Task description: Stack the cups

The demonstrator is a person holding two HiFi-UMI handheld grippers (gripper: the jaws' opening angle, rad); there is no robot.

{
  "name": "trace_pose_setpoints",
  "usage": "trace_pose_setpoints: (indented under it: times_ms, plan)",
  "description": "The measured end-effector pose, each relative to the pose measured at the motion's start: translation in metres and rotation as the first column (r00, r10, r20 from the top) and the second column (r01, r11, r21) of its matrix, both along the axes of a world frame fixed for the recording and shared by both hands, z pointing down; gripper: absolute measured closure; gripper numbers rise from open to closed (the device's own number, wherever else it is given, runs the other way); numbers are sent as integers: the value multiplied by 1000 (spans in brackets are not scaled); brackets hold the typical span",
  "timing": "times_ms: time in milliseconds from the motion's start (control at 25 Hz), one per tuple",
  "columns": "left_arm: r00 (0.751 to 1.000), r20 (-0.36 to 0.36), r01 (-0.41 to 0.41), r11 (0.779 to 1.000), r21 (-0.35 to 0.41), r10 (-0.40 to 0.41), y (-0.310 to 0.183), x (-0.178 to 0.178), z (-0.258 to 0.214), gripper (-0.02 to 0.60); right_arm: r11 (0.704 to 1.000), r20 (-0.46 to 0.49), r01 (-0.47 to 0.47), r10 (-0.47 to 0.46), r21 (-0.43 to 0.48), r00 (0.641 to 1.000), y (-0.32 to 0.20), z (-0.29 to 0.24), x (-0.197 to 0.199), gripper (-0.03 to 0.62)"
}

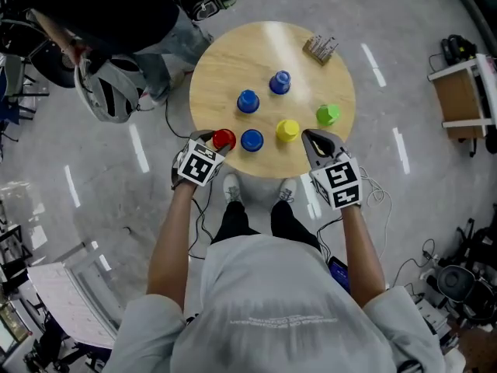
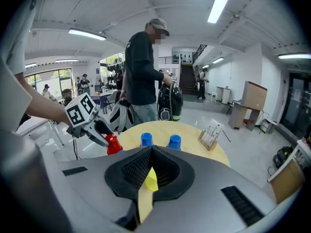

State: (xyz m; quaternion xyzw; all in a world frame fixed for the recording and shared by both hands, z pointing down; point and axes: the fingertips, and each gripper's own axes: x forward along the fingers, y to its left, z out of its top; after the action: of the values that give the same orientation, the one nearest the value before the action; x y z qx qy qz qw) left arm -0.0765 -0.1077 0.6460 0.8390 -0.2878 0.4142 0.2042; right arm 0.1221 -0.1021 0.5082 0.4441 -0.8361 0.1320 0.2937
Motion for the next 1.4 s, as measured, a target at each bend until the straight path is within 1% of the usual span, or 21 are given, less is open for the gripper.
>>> trace_pose_setpoints:
  times_ms: [120, 320, 400, 600, 760, 880, 960, 1000, 1040, 1080, 1120, 1280, 1400]
  plan:
    - [1000, 5, -21, 999, -32, 21, 7, 8, 11, 351, 1000, -4, -17, 17, -11, 1000, -1, 6, 2, 566]
    - [998, 17, -64, 998, -9, 64, 8, 20, 18, 351, 999, -15, -25, 25, -30, 1000, 4, 12, 2, 566]
    - [997, 18, -73, 997, -11, 73, 8, 23, 17, 351, 999, -16, -28, 28, -34, 999, 6, 13, 2, 566]
    - [997, 12, -72, 997, -13, 72, 8, 26, 19, 347, 999, -8, -36, 36, -34, 999, 4, 15, 3, 566]
    - [998, -36, -49, 999, -19, 48, 9, 26, 10, 316, 999, -3, -31, 31, -19, 1000, 2, 9, 4, 565]
    - [996, -92, -16, 999, 31, 19, 2, 21, -17, 316, 1000, 6, -27, 27, -2, 1000, -2, 1, 6, 549]
    - [989, -148, 34, 997, 73, -23, -7, 16, -42, 319, 1000, 8, -17, 17, 3, 1000, -7, -2, 6, 509]
    - [983, -176, 67, 993, 94, -49, -11, 13, -54, 335, 1000, 5, -7, 7, 3, 1000, -11, -2, 6, 489]
    - [977, -199, 100, 988, 116, -76, -16, 10, -65, 377, 1000, -2, 7, -7, 3, 1000, -14, 0, 5, 473]
    - [972, -215, 130, 982, 136, -99, -20, 7, -74, 432, 1000, -11, 24, -24, 0, 1000, -16, 4, 4, 461]
    - [968, -223, 153, 977, 151, -117, -23, 4, -81, 473, 999, -21, 44, -45, -6, 999, -18, 8, 2, 458]
    - [964, -211, 196, 967, 165, -160, -22, -5, -87, 530, 992, -71, 116, -119, -44, 990, -22, 37, -5, 428]
    - [960, -212, 219, 964, 152, -184, -14, -7, -85, 545, 986, -89, 137, -145, -94, 985, -24, 63, -8, 391]
